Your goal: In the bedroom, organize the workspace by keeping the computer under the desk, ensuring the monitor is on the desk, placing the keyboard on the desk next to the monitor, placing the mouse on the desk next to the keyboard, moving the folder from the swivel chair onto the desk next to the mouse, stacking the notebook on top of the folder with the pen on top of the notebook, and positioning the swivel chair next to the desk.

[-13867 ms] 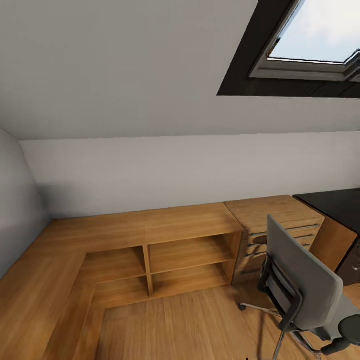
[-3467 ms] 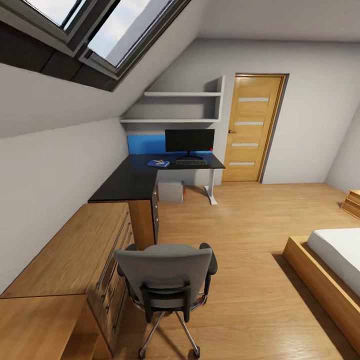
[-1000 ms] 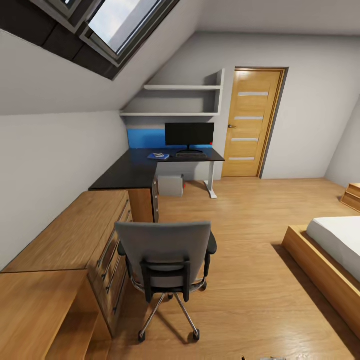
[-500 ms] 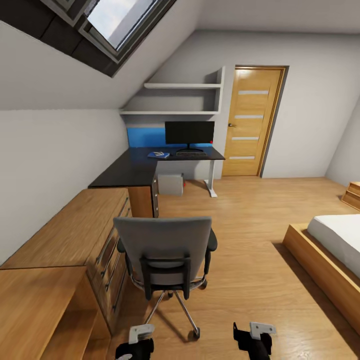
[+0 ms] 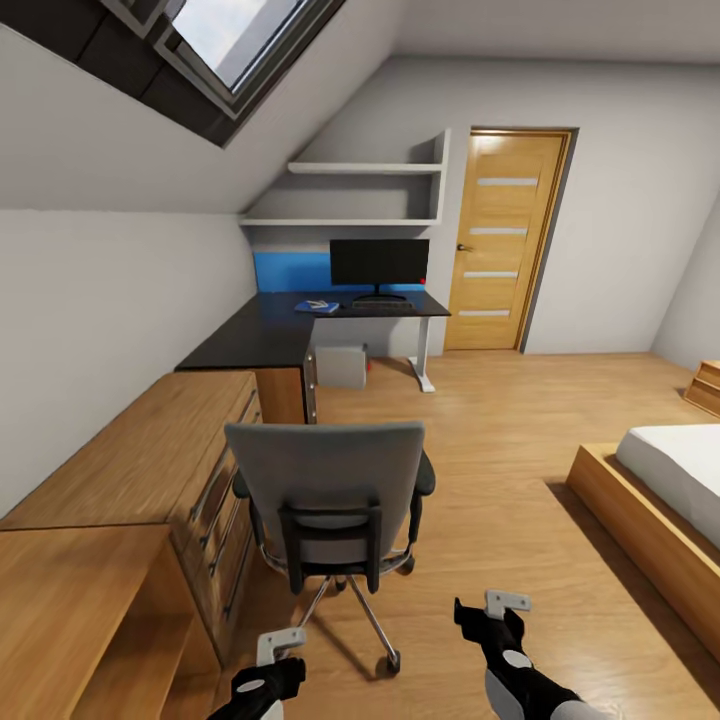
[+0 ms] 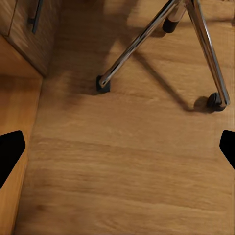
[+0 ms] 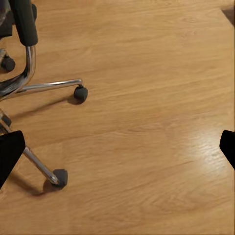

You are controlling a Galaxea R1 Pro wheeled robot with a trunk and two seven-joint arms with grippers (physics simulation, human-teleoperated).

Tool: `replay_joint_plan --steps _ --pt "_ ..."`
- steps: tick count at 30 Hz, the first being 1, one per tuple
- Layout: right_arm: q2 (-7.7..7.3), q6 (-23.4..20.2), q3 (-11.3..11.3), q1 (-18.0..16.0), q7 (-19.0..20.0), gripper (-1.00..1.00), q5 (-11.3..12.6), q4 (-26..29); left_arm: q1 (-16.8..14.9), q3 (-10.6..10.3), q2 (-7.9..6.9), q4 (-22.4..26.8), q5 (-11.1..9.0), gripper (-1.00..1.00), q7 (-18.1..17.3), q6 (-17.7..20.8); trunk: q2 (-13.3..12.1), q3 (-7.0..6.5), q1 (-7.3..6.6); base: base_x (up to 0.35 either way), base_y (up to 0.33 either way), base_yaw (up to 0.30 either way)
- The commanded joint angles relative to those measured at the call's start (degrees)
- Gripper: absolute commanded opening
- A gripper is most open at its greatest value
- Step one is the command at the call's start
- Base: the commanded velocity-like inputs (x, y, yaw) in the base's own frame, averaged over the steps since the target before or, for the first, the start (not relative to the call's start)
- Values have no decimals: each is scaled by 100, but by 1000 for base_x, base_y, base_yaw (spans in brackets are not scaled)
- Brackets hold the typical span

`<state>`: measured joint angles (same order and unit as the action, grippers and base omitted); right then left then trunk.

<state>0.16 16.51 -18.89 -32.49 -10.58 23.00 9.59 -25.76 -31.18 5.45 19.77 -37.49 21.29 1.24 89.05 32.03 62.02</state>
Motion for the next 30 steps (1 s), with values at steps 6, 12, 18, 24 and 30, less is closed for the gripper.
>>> replay_joint_plan --steps 6,12,18,24,30 --pt "145 881 -48 2 -40 100 59 -154 -8 -48 -10 -34 -25 100 50 -127 245 114 132 0 0 0" --pt "390 1244 -54 5 -33 100 30 -437 -8 -65 -3 -42 -22 100 56 -153 486 222 264 0 0 0" --pt "492 1324 -48 8 -40 100 21 -535 -11 -39 -10 -43 -29 100 96 -158 726 329 396 0 0 0" --pt "507 1358 -50 14 -42 100 21 -735 -10 -51 -3 -43 -30 100 102 -159 967 437 527 0 0 0" --pt "494 1378 -39 15 -57 100 30 -817 -9 -54 -1 -44 -31 100 103 -159 1208 545 659 0 0 0"
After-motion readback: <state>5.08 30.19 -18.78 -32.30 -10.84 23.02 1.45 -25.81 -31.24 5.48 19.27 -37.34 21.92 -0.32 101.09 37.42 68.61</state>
